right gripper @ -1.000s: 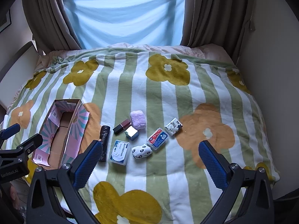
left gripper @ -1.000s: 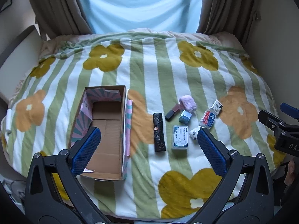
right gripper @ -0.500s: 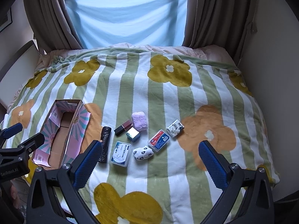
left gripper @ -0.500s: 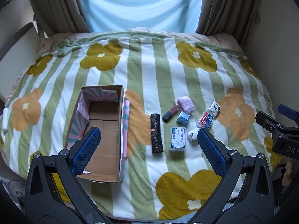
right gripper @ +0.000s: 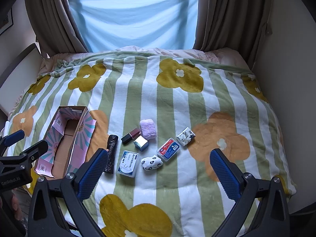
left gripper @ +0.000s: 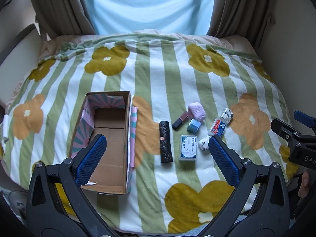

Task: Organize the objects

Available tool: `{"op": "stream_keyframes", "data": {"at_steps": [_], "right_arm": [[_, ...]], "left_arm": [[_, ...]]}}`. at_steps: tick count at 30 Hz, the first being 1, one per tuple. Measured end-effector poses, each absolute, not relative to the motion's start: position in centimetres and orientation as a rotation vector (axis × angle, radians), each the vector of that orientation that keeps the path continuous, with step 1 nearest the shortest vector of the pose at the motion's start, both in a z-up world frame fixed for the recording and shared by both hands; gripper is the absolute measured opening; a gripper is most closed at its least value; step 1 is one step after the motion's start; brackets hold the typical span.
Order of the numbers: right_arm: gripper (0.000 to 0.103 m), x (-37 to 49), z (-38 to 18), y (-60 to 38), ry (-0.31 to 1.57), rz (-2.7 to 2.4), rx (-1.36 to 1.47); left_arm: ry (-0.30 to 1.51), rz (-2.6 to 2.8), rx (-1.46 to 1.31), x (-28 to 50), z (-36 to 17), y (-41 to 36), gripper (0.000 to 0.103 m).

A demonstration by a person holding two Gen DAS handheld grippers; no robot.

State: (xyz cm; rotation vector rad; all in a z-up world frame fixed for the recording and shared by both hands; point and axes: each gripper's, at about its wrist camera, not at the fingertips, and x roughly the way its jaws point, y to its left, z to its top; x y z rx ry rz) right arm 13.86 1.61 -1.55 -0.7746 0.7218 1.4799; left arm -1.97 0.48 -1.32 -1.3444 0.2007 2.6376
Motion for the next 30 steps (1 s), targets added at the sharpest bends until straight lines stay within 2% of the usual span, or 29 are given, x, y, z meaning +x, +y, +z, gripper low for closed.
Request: {"op": "stream_keyframes", "data": {"at_steps": [14, 27, 30], "right_arm": [[0.102, 14.0, -1.5, 1.6, 0.720, 1.488, -0.776], [0.102, 12.9, -0.8, 2.3, 0.712, 1.498, -0.772], [0.102, 12.9, -0.8, 2.3, 0.711, 1.500, -0.772]], "left_arm": [[0.299, 2.655, -1.318, -2.2, -1.0, 1.3, 0.102], [0.161, 2.613, -1.296, -2.5, 0.1, 0.0, 0.102], [0.190, 2.619, -1.291, -2.6, 0.3, 0.1, 0.102]]}}
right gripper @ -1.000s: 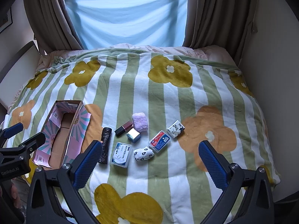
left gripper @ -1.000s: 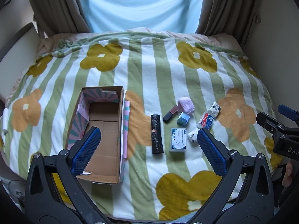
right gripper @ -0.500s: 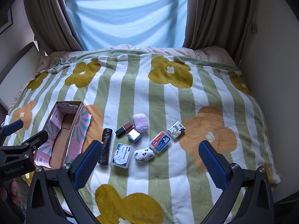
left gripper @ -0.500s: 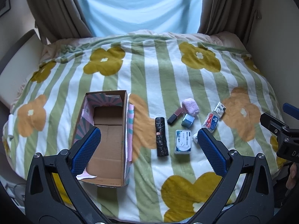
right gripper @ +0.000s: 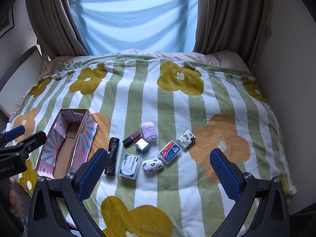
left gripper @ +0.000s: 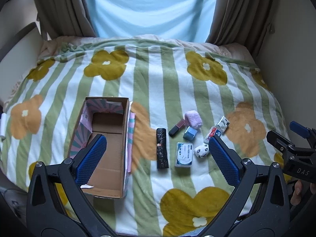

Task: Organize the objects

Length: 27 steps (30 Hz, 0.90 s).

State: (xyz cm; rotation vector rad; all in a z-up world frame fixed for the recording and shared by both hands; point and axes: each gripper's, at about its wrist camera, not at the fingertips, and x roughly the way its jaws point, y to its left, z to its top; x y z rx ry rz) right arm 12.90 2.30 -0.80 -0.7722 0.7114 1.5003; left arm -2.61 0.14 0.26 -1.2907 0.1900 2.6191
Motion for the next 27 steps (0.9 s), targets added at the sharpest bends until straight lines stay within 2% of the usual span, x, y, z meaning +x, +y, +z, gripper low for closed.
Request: {"op": "stream_keyframes", "data": {"at_steps": [13, 14, 15, 27], "right_arm": [[0.102, 14.1, -2.3, 3.7, 0.733, 1.544, -0.825], [0.102, 14.4, -2.7, 4.1, 0.732, 1.554, -0.837], [0.102, 14.8, -3.3, 4.6, 0.734, 1.569, -0.851], [0.102, 19.5, -16.1, 10.9, 0.693, 1.753, -1.088]], "left_arm": [[0.169, 2.578, -1.425, -3.5, -2.7, 1.8, 0.102], [0.241, 2.518, -1.397, -3.6, -3.1, 1.9, 0.102], [0.231, 2.516, -1.408, -3.8, -3.6, 2.1, 0.102], [0.260, 2.490, -1.653, -9.3, -15.7, 4.5, 0.102]]}}
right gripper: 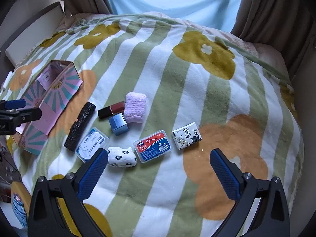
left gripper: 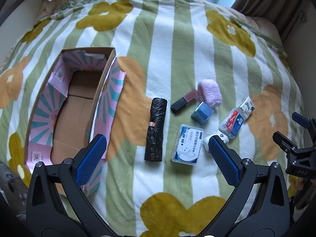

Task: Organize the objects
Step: 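Grasp the black trash-bag roll with the left tool while the right tool grasps the red-blue floss box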

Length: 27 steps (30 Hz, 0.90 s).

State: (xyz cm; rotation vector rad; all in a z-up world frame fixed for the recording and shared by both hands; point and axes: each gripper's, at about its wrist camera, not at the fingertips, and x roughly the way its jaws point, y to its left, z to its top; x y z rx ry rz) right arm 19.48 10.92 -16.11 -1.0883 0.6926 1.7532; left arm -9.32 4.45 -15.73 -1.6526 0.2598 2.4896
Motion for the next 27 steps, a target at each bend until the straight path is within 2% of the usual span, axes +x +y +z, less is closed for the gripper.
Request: {"op": "stream_keyframes", "data": {"at_steps": [3, 6, 10, 12, 14, 19, 24, 26, 27], "right_arm": [[0.102, 19.2, -19.3, 12.5, 0.667, 1.781, -1.148], [0.102, 18.8, -22.1, 14.1, 0.659, 1.811, -1.186], [0.096, 17.8, -25.4, 15.5, 0.669, 1.837, -1.252], [0.095, 17.4, -26.6, 15.9, 0.675, 1.847, -1.275], [0.094, 17.1, -27.6, 16.4, 0.687, 1.857, -1.292], [0.094, 16.5, -29.7, 17.0, 0.705, 1.875, -1.338], [0.094, 17.2, -31.1, 17.4, 0.735, 1.886, -1.358], [0.083, 17.6, -31.5, 17.7, 0.758, 1.893, -1.362], [0.083, 17.8, -31.6, 17.7, 0.758, 1.892, -1.371]], "left_arm": [[0.227, 2.461, -1.721, -11.2, -18.8, 4.5, 0.100], [0.217, 2.431, -1.795, -13.1, -22.1, 4.6, 0.093], [0.212, 2.394, -1.874, -15.2, -25.8, 4.4, 0.086], [0.209, 2.372, -1.899, -15.8, -27.2, 4.4, 0.086], [0.214, 2.343, -1.921, -16.1, -28.3, 4.4, 0.076], [0.260, 2.298, -1.970, -16.3, -30.8, 4.5, 0.070], [0.284, 2.283, -1.996, -16.2, -32.3, 4.2, 0.047], [0.322, 2.280, -1.986, -16.1, -32.6, 4.4, 0.040], [0.328, 2.281, -1.974, -16.0, -32.6, 4.5, 0.038]]}}
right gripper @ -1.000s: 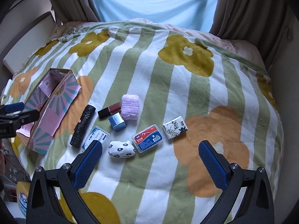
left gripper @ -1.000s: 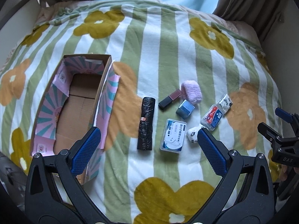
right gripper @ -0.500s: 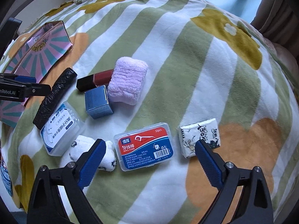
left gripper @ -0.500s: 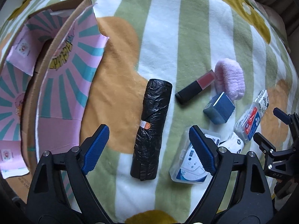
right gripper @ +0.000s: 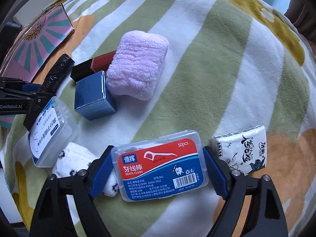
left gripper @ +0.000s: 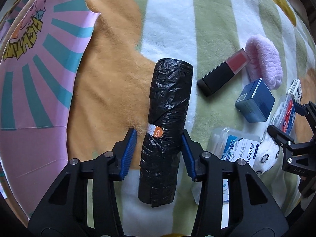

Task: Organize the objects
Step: 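Grasp the black trash-bag roll with the left tool while the right tool grasps the red-blue floss box, then lift the black roll with the left tool while the right tool lifts the floss box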

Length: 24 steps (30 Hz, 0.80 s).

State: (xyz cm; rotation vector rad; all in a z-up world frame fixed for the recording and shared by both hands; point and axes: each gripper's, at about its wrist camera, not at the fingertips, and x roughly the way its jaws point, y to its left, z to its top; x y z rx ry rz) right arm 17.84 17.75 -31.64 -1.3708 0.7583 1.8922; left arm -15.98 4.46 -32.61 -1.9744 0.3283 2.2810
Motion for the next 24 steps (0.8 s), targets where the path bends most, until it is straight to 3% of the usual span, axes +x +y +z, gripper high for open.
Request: {"op": "stream_keyframes", "data": {"at_steps": [2, 14, 24], "right_arm": [[0.083, 18.3, -31.7, 17.8, 0.754, 1.903, -1.369], [0.083, 22.6, -29.4, 18.3, 0.783, 1.874, -1.286], [0.083, 23.7, -20.7, 16.9, 0.791, 1.793, -1.117]], "left_arm": [[0.334, 2.281, -1.961, -15.9, -32.6, 4.6, 0.030], [0.336, 2.311, -1.887, -15.4, -31.0, 4.6, 0.029], [0.372, 2.351, -1.683, -12.3, -22.6, 7.3, 0.029]]}}
